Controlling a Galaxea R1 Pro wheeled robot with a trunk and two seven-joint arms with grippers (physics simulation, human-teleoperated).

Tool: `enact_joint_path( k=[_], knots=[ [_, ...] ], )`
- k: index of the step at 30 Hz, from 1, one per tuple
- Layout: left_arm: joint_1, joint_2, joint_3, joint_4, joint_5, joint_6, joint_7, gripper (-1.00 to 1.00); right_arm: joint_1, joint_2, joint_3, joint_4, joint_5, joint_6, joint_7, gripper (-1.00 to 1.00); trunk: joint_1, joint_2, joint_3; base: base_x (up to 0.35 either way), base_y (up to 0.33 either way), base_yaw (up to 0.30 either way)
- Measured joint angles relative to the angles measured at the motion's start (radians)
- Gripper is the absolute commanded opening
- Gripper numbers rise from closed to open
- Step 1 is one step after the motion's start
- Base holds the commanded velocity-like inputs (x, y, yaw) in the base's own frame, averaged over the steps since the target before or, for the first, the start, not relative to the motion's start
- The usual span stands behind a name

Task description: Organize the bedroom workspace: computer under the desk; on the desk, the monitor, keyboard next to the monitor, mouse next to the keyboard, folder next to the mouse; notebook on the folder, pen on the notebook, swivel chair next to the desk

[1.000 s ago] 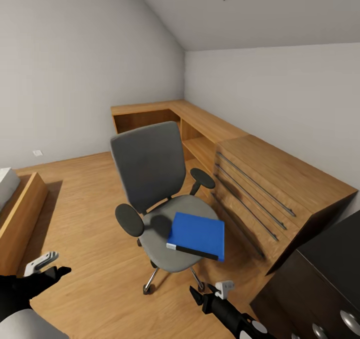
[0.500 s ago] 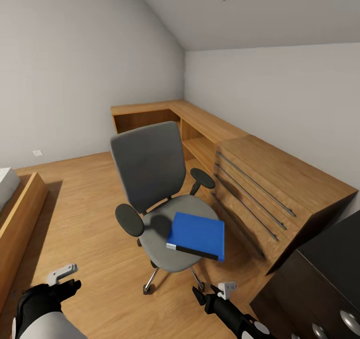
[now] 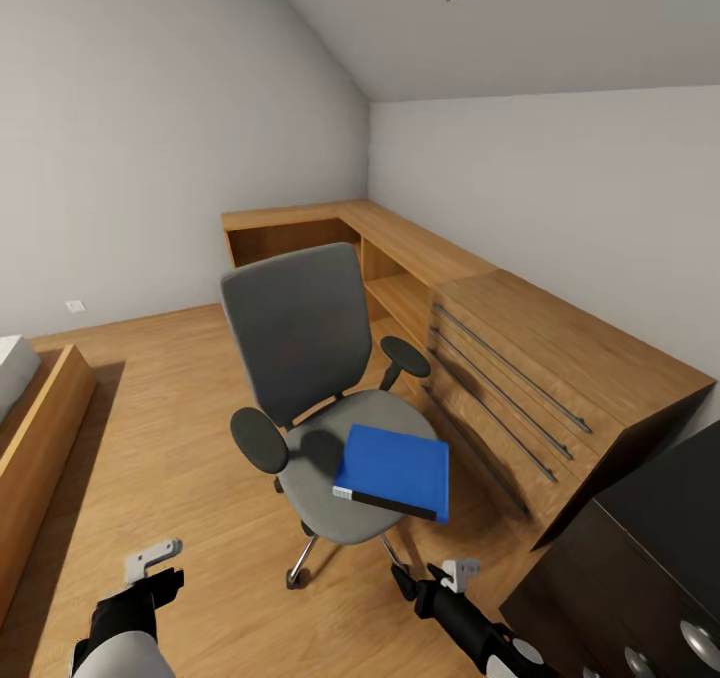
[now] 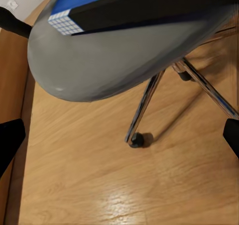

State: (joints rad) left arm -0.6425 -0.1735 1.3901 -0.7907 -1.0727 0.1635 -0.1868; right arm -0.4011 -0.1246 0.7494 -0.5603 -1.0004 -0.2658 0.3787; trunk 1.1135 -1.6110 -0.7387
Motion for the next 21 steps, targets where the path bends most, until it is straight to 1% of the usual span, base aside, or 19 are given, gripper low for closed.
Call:
enact_joint_path(
  k=[1,2,4,5,7,8,14,16,18,21],
  knots=[
    [0.0,0.0,0.021,0.028,0.0,-0.026,0.023,1.0,0.0,0.0,-0.009,0.0,0.0,0.002,-0.001,1.0,0.0,0.0,0.0,0.0,0.0,0.0],
    [0.0,0.0,0.031,0.042,-0.001,-0.039,0.031,1.0,0.0,0.0,-0.013,0.0,0.0,0.003,-0.002,1.0,0.0,0.0,0.0,0.0,0.0,0.0],
    [0.0,0.0,0.044,0.07,-0.002,-0.067,0.045,1.0,0.0,0.0,-0.02,0.0,-0.001,0.006,-0.004,1.0,0.0,0.0,0.0,0.0,0.0,0.0],
    [0.0,0.0,0.054,0.096,-0.003,-0.097,0.053,1.0,0.0,0.0,-0.025,0.0,-0.001,0.008,-0.007,1.0,0.0,0.0,0.0,0.0,0.0,0.0],
    [0.0,0.0,0.06,0.121,-0.004,-0.123,0.059,1.0,0.0,0.0,-0.029,0.0,-0.001,0.011,-0.015,1.0,0.0,0.0,0.0,0.0,0.0,0.0],
    [0.0,0.0,0.064,0.142,-0.005,-0.141,0.062,1.0,0.0,0.0,-0.032,0.0,-0.001,0.014,-0.03,1.0,0.0,0.0,0.0,0.0,0.0,0.0],
    [0.0,0.0,0.068,0.194,-0.003,-0.178,0.069,1.0,0.0,0.001,-0.035,0.0,-0.001,0.019,-0.111,1.0,0.0,0.0,0.0,0.0,0.0,0.0],
    [0.0,0.0,0.069,0.198,-0.002,-0.197,0.071,1.0,0.0,0.001,-0.034,0.0,-0.001,0.019,-0.12,1.0,0.0,0.0,0.0,0.0,0.0,0.0],
    [0.0,0.0,0.07,0.202,-0.001,-0.23,0.078,1.0,0.0,0.0,-0.033,0.0,-0.001,0.017,-0.128,1.0,0.0,0.0,0.0,0.0,0.0,0.0],
    [0.0,0.0,0.07,0.204,-0.002,-0.251,0.082,1.0,0.0,-0.001,-0.032,0.005,-0.001,0.016,-0.132,1.0,0.0,0.0,0.0,0.0,0.0,0.0]
  ],
)
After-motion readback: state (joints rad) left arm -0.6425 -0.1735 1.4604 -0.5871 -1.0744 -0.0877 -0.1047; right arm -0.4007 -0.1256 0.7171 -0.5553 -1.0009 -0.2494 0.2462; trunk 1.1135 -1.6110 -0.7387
